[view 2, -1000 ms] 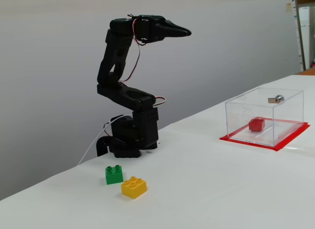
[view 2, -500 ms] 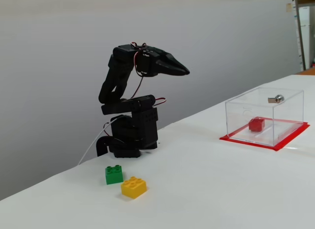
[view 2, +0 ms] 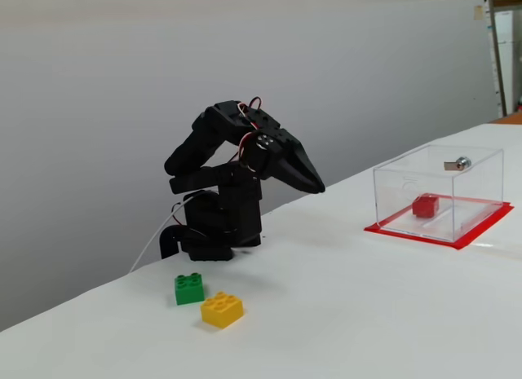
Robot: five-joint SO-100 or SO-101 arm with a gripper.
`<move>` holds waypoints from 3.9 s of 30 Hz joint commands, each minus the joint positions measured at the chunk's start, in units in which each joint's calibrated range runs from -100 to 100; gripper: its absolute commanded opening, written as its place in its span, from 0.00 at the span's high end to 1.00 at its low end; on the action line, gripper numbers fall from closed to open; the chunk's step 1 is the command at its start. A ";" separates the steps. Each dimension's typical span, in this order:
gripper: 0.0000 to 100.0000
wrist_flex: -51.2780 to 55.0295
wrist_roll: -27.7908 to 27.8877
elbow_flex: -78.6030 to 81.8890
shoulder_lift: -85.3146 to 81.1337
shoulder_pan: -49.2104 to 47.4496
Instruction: Pick the red lego brick and place it into the transparent box
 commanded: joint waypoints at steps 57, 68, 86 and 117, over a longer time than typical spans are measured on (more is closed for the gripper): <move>0.98 11.78 0.20 16.58 -0.42 -0.78; 0.99 11.78 0.05 16.58 -0.42 -0.56; 0.99 11.78 -0.01 16.58 -0.42 -0.48; 0.99 11.78 -0.01 16.58 -0.42 -0.48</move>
